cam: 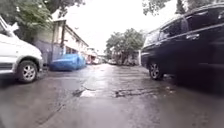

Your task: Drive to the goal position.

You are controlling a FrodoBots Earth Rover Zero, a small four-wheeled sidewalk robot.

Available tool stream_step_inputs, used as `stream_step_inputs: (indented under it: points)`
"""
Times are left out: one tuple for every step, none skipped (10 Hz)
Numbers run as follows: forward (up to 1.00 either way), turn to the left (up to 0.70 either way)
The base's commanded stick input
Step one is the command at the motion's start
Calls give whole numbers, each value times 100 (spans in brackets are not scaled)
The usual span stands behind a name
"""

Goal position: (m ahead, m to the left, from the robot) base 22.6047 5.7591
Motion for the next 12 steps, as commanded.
stream_step_inputs:
  points:
    - [100, 0]
    - [100, 0]
    - [100, 27]
    - [100, 2]
    - [100, 0]
    - [100, 0]
    - [100, 0]
    - [100, 0]
    - [100, 0]
    - [100, 0]
    - [100, 0]
    - [100, 0]
